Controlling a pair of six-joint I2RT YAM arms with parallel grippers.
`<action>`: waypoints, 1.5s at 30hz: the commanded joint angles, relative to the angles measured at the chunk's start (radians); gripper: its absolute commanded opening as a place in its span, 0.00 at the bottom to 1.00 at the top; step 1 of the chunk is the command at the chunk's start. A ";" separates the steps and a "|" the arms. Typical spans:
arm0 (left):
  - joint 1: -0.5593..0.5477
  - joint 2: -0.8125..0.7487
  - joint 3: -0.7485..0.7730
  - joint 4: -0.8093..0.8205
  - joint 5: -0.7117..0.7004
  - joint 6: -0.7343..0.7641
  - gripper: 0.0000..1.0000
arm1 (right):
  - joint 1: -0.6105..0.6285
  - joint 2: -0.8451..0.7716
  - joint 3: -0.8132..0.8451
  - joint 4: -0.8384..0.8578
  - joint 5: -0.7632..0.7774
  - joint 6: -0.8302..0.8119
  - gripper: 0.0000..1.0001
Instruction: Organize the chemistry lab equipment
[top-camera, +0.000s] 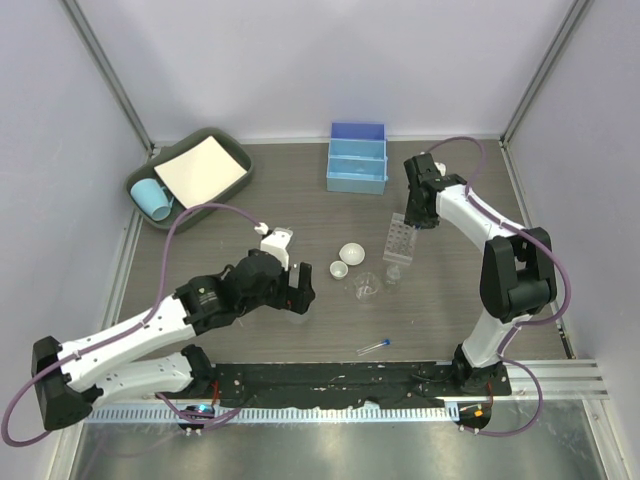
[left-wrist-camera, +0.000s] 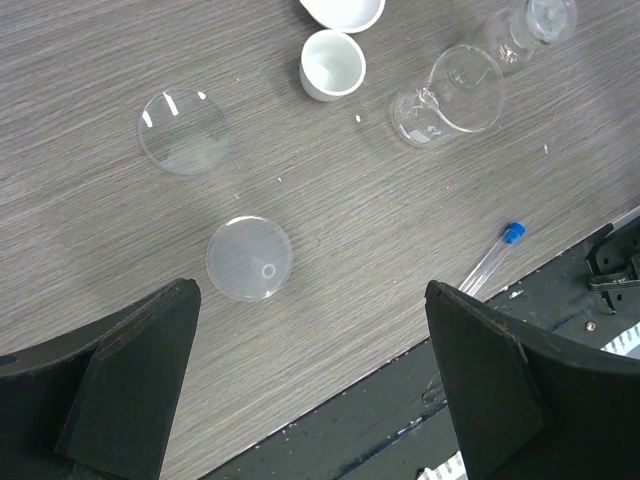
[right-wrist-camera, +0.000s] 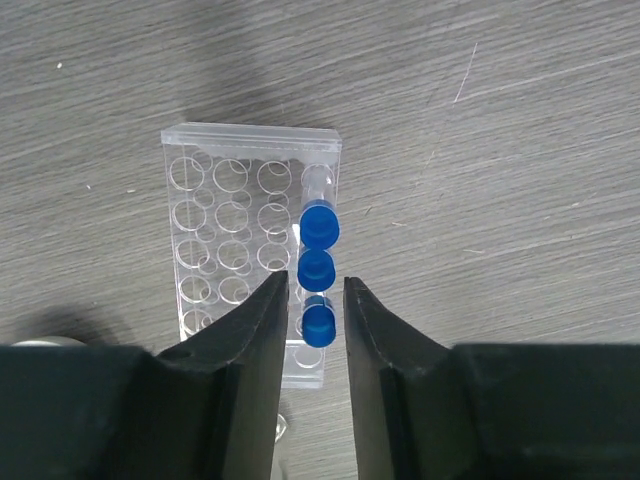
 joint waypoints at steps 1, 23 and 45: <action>0.002 0.029 0.035 0.032 -0.012 0.018 1.00 | -0.004 -0.011 0.034 -0.009 0.002 0.009 0.38; -0.271 0.391 0.225 0.121 -0.051 0.092 0.94 | 0.202 -0.476 -0.075 -0.143 0.089 0.014 0.55; -0.509 0.840 0.270 0.247 -0.189 0.103 0.72 | 0.254 -0.665 -0.132 -0.256 0.002 -0.006 0.56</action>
